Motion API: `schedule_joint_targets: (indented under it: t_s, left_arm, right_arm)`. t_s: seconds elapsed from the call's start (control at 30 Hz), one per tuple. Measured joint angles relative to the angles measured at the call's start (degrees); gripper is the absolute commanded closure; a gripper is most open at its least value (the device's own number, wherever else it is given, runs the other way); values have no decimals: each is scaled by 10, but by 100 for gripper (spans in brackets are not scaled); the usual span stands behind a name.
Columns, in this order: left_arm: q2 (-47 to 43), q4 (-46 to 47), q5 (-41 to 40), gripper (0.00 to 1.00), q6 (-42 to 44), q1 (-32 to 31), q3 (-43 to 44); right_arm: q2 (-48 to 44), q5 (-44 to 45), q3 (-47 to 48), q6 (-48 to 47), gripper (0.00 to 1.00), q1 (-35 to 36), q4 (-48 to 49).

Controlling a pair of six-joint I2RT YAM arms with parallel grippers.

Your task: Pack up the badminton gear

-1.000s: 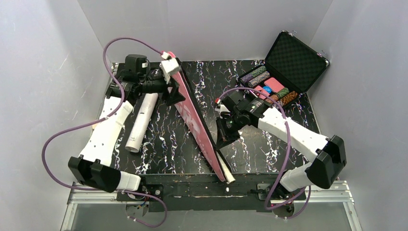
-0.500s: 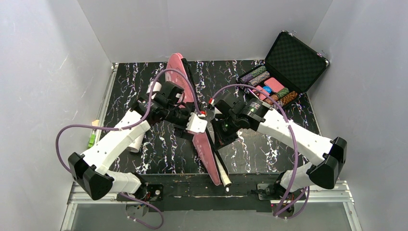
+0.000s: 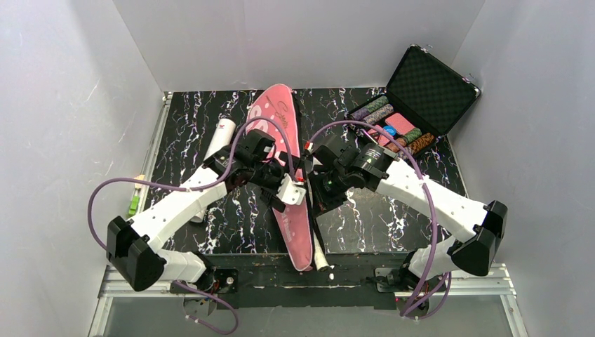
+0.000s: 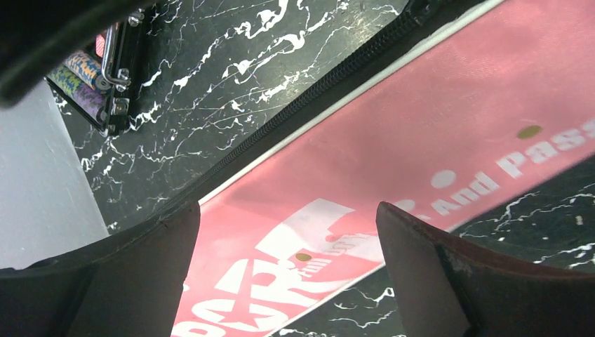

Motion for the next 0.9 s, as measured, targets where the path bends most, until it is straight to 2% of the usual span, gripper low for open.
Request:
schedule_joint_targets:
  t_s: [0.07,0.3,0.4,0.53,0.67,0.77,0.83,0.9]
  left_arm:
    - [8,9,-4,11,10,-3,0]
    - [17,66,-45,9,26,-49,-54]
    - [13,84,-63,13,14,-64,-69]
    - [-16,108,-85,21,-15,-70,-109]
    - [-59,108,-106,23,-37,-71,-159]
    - [-83,108,-118,23,-54,-71,-179]
    - [-98,108,-124,23,-64,-71,-185]
    - [-110,108,-128,22,-72,-71,-186]
  right_arm:
    - [-1,0,0,2,99,0,1]
    - [-9,-3,-12,9,99,0,6]
    - [-14,-4,-32,11,99,0,10]
    - [-32,-12,-101,17,99,-2,51]
    - [-35,-26,-202,26,95,-17,97]
    - [-33,-39,-260,33,76,-39,123]
    - [-32,-50,-288,35,58,-59,144]
    - [-32,-66,-306,38,47,-78,168]
